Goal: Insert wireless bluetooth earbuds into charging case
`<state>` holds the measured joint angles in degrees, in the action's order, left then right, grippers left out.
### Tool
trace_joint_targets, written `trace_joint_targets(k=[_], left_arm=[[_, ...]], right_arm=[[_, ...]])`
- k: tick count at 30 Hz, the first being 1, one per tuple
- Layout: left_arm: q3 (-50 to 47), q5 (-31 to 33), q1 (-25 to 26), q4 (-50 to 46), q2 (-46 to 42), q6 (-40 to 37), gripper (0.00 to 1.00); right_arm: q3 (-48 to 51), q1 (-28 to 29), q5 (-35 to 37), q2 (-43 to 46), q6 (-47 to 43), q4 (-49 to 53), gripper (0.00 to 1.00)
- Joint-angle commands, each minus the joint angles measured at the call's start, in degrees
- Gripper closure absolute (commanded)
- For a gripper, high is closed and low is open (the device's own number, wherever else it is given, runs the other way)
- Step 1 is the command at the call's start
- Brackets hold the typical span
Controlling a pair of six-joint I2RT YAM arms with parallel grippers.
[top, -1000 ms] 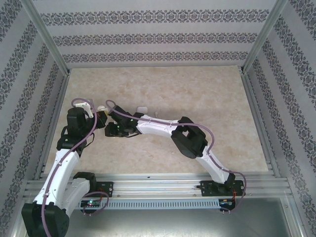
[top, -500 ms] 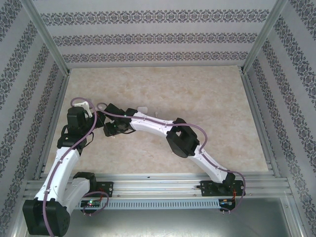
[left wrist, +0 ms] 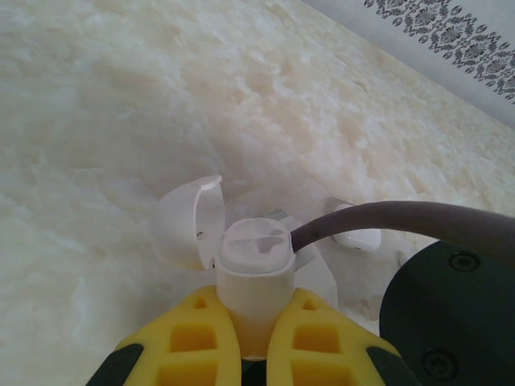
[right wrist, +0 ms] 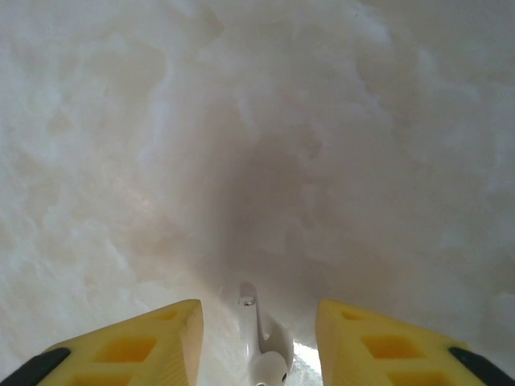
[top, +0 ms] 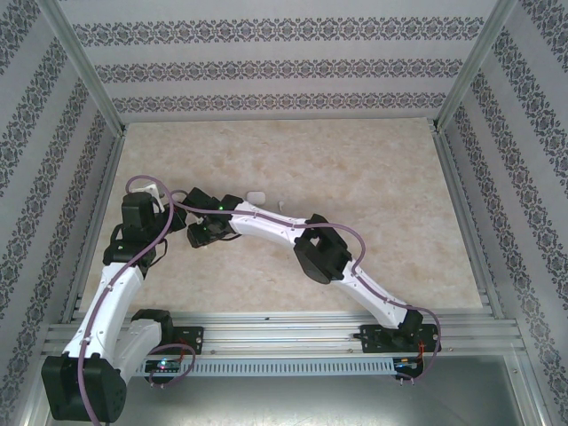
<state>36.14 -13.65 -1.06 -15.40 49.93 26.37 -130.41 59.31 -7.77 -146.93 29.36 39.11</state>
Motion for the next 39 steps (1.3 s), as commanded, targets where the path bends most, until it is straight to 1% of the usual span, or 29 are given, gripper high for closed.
trace_joint_targets(k=[1, 3, 9, 11, 16, 18, 21, 23, 25, 28, 31, 34, 36, 37, 39], left_arm=[[0.81, -7.2, 0.73, 4.8, -0.42, -0.31, 1.0], [0.76, -7.49, 0.79, 5.1, -0.07, -0.22, 1.0], [0.93, -7.38, 0.8, 6.12, 1.12, -0.39, 1.0], [0.9, -7.19, 0.79, 6.69, 1.22, -0.12, 1.0], [-0.05, -7.87, 0.77, 8.03, 1.43, 1.6, 1.0], [-0.17, -8.26, 0.79, 8.02, 1.44, 2.04, 1.0], [-0.46, -9.36, 0.77, 8.3, 1.74, 2.24, 1.0], [-0.82, -12.07, 0.78, 9.66, 2.42, 1.89, 1.0], [-2.09, -16.94, 0.84, 13.92, 3.17, 2.15, 1.0], [-4.84, -21.65, 1.01, 20.9, 3.83, 5.31, 1.0], [-6.06, -24.43, 1.6, 24.24, 4.39, 6.19, 1.0], [-6.21, -25.87, 2.63, 24.37, 4.87, 5.78, 1.0], [-6.24, -27.16, 3.31, 24.67, 5.11, 5.41, 1.0], [-6.16, -28.38, 3.51, 24.56, 5.27, 5.08, 1.0], [-5.8, -29.71, 3.52, 23.12, 5.42, 4.0, 1.0]], right_arm=[[-0.56, 3.26, -1.58, -3.29, -4.7, 3.81, 0.61], [0.18, 3.47, -1.63, -2.9, -5.62, 4.41, 0.63], [4.9, 3.71, -0.72, -0.96, -7.34, 3.65, 0.73], [6.35, 3.75, -0.5, -0.11, -7.59, 3.54, 0.74], [13.55, 3.44, 0.55, 4.13, -7.66, 0.94, 0.81], [15.94, 3.1, 1.08, 6.03, -8.07, 1.34, 0.82], [22.64, 2.14, 1.52, 10.46, -8.29, -0.3, 0.83], [28.05, 1.0, 0.84, 14.13, -7.85, -1.98, 0.83], [34.82, -0.63, -0.93, 18.52, -6.88, -4.25, 0.83], [44.47, -3.9, -6.18, 24.91, -5.43, -8.05, 0.82], [52.7, -7.9, -9.75, 30.54, -6.57, -8.64, 0.81], [55.95, -10.85, -8.82, 33.22, -12.27, -3.97, 0.81], [56.41, -12.21, -8.58, 33.01, -16.73, 0.02, 0.81], [56.54, -12.44, -8.45, 32.52, -19.03, 2.04, 0.8], [56.96, -12.3, -9.36, 32.59, -21.97, 2.97, 0.79]])
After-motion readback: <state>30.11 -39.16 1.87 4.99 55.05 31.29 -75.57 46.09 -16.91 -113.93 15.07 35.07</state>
